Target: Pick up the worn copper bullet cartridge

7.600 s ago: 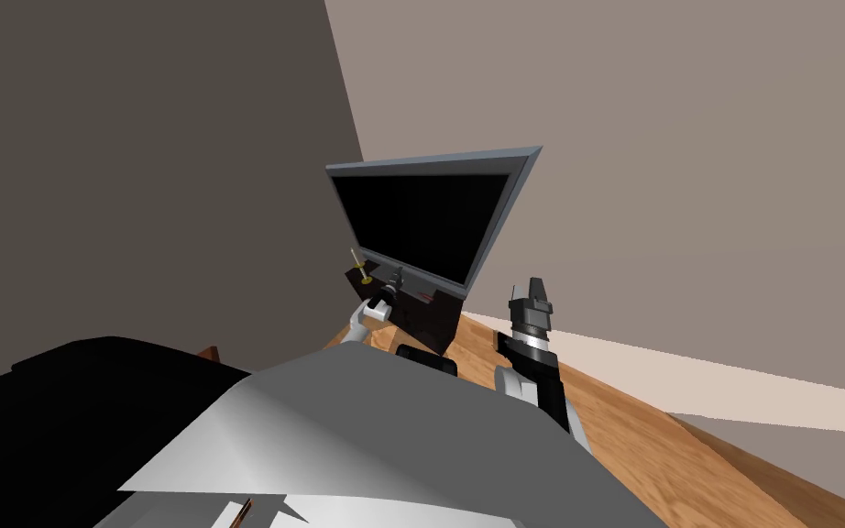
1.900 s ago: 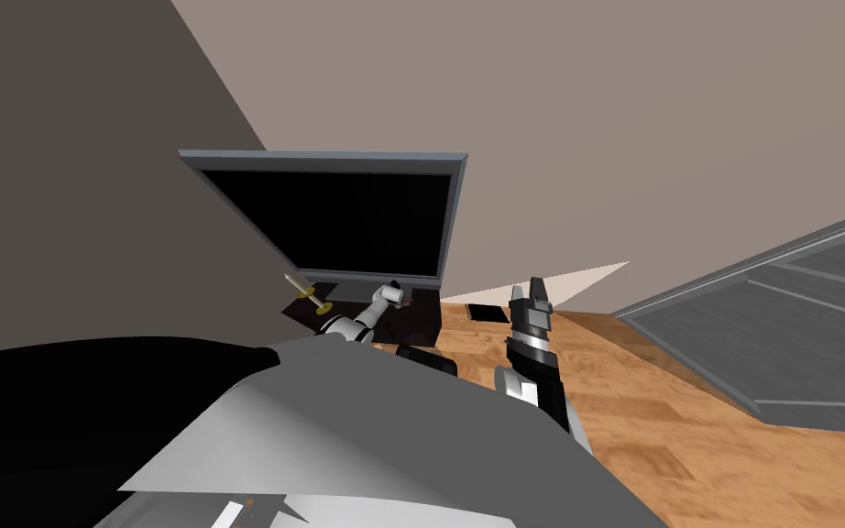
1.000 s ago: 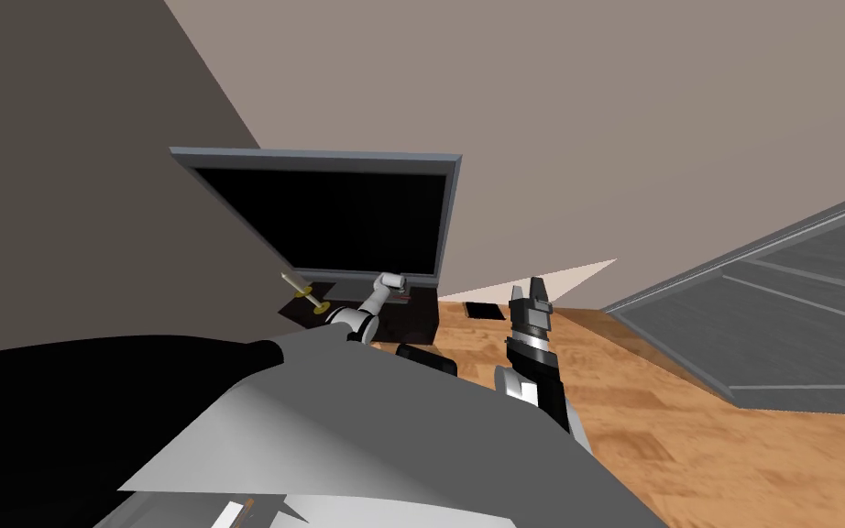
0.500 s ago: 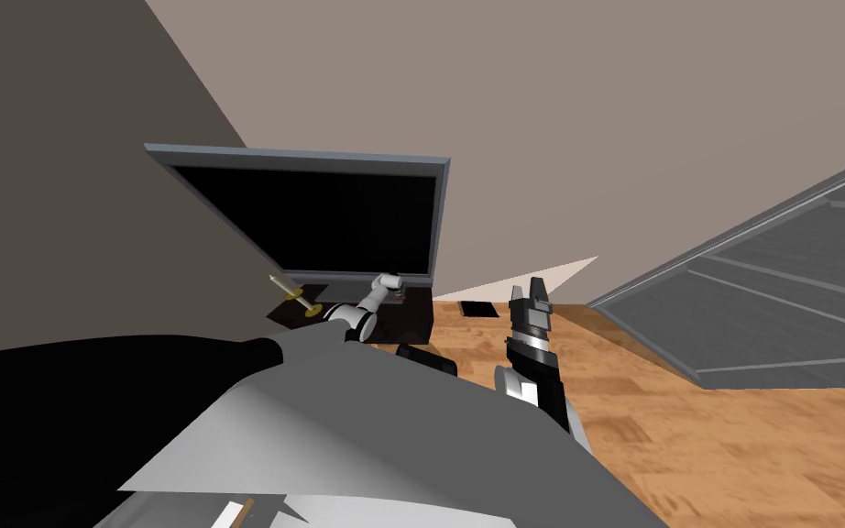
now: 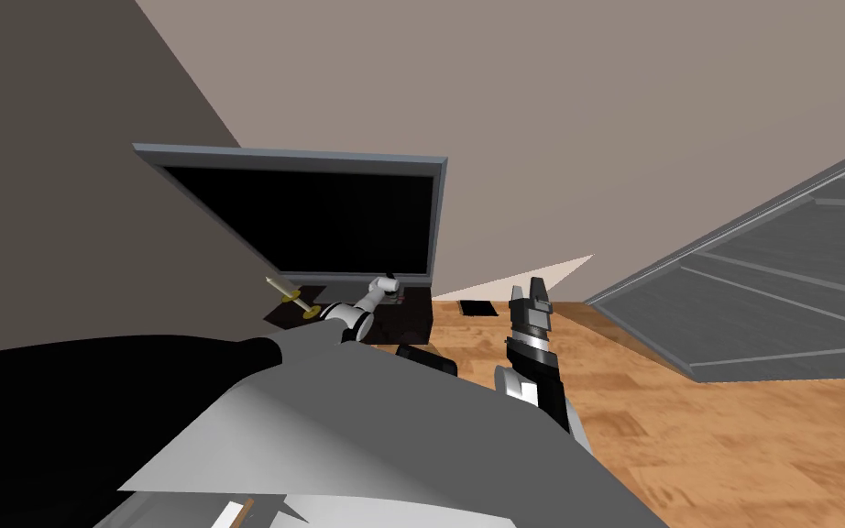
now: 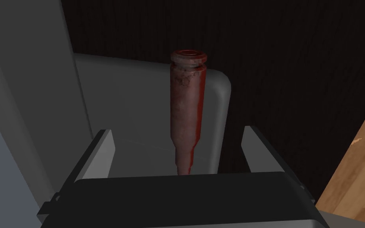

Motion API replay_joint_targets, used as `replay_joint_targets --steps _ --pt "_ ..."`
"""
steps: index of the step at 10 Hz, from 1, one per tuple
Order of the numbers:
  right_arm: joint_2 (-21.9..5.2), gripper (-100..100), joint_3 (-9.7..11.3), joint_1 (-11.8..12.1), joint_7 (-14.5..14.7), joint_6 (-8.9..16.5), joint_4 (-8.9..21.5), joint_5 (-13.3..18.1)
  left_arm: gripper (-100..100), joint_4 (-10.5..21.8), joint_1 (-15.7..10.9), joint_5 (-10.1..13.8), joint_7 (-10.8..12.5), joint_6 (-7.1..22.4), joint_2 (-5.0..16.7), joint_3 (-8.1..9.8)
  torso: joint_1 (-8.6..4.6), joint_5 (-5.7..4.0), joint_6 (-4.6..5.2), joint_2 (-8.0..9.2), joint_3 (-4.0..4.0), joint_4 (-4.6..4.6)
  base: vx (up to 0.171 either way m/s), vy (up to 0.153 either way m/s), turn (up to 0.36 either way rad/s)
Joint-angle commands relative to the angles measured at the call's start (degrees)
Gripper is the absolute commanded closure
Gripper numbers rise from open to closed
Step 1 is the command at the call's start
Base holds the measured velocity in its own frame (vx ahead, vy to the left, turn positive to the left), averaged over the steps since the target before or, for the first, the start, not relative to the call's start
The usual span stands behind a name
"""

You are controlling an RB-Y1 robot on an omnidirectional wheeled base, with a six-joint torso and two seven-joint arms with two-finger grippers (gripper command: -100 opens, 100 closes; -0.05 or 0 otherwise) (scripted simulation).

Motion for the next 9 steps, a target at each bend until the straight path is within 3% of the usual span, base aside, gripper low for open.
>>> replay_joint_targets --steps 1,3,5,6,7,9 --pt "0.0 0 0.0 0.0 0.0 0.0 0.0 0.0 -100 1.9 -0.6 0.3 0.0 -0.5 0.4 -0.19 0.0 0.0 0.0 0.0 0.0 0.0 0.0 0.0 0.0" --pt "0.0 0 0.0 0.0 0.0 0.0 0.0 0.0 -100 3.5 -0.4 0.9 0.4 0.1 1.2 -1.0 -0.03 -0.01 0.01 -0.02 -0.01 0.0 -0.002 0.003 -0.009" --pt "0.0 0 0.0 0.0 0.0 0.0 0.0 0.0 -100 2.8 -0.2 0.9 0.4 0.5 1.2 -0.91 -0.02 -0.01 0.01 -0.02 -0.01 0.0 -0.002 0.002 -0.007" --pt "0.0 0 0.0 0.0 0.0 0.0 0.0 0.0 0 3.1 -0.3 0.9 0.4 0.4 1.2 -0.92 -0.04 -0.01 0.01 -0.02 -0.01 0.0 0.0 0.0 0.0" --pt "0.0 0 0.0 0.0 0.0 0.0 0.0 0.0 -100 3.9 0.5 0.9 0.2 -1.4 0.8 -0.77 -0.05 -0.01 0.01 -0.03 -0.01 0.0 0.0 0.0 0.0" --pt "0.0 0 0.0 0.0 0.0 0.0 0.0 0.0 -100 4.5 1.0 0.9 0.1 -2.8 0.6 -0.65 -0.05 -0.01 0.01 -0.03 -0.02 -0.01 -0.002 0.002 -0.007"
